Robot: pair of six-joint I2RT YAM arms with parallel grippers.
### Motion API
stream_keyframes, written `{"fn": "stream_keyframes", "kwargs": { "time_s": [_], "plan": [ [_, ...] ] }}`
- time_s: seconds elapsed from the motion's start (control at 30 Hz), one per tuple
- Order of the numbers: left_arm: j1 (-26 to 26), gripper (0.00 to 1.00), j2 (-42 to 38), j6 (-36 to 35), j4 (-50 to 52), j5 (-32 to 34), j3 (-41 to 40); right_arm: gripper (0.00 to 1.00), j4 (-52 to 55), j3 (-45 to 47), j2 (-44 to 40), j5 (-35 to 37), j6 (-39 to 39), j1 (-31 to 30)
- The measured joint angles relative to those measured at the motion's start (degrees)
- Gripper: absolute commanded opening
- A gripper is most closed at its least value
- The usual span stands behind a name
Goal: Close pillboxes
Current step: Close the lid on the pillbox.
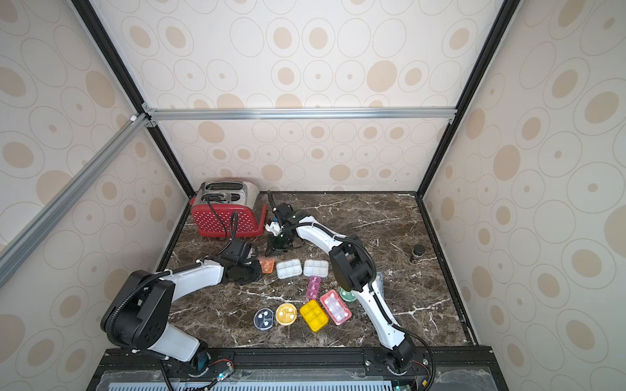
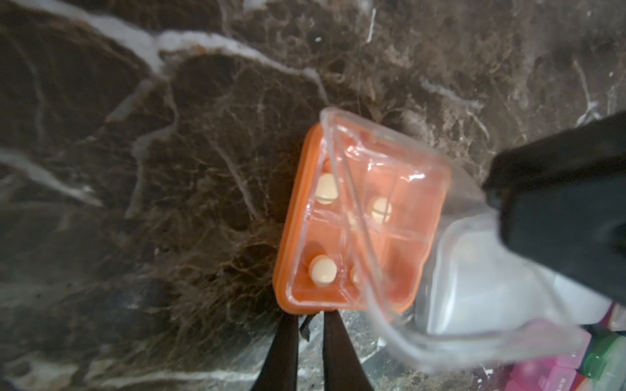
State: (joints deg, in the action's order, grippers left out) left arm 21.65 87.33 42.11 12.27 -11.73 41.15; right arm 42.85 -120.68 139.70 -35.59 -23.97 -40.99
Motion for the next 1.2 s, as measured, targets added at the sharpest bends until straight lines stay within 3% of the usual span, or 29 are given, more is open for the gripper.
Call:
{"fn": "stream_keyframes", "kwargs": {
  "time_s": [0.17, 0.3, 0.43, 0.5, 0.57, 0.77, 0.9, 1.2],
  "plan": [
    [0.00, 0.17, -3.37, 0.55, 0.46, 0.48, -1.86, 0.19, -1.05, 4.11, -1.38, 1.57, -0.44, -0.72],
    [0.00, 0.27, -6.03, 1.05, 1.05, 0.52, -4.42, 0.20, -1.99, 4.96, -2.43, 2.56, -0.87, -1.09],
    [0.00, 0.53, -8.90, 1.62, 2.84, 0.98, -5.03, 0.24, -2.14, 4.98, -2.75, 3.89, -1.05, -1.18],
    [0.00, 0.68, -10.08, 1.53, 3.30, 1.31, -4.96, 0.32, -2.08, 4.98, -2.97, 5.11, -1.11, -1.16],
    [0.00, 0.74, -10.29, 1.46, 3.82, 1.73, -4.50, 0.38, -1.84, 4.98, -3.10, 6.23, -1.03, -1.18],
    [-0.13, 0.75, -6.80, -0.22, 5.57, 3.15, 0.68, 0.42, -0.92, 4.98, -3.13, 8.85, -0.79, -1.18],
    [-0.20, 0.70, -2.51, -1.36, 5.31, 3.85, 4.13, 0.41, 0.13, 4.94, -3.13, 10.05, -0.52, -1.18],
    [-0.39, 0.64, 1.77, -2.58, 5.20, 4.55, 4.76, 0.39, 1.09, 4.55, -2.99, 10.82, -0.15, -1.36]
  ]
}}
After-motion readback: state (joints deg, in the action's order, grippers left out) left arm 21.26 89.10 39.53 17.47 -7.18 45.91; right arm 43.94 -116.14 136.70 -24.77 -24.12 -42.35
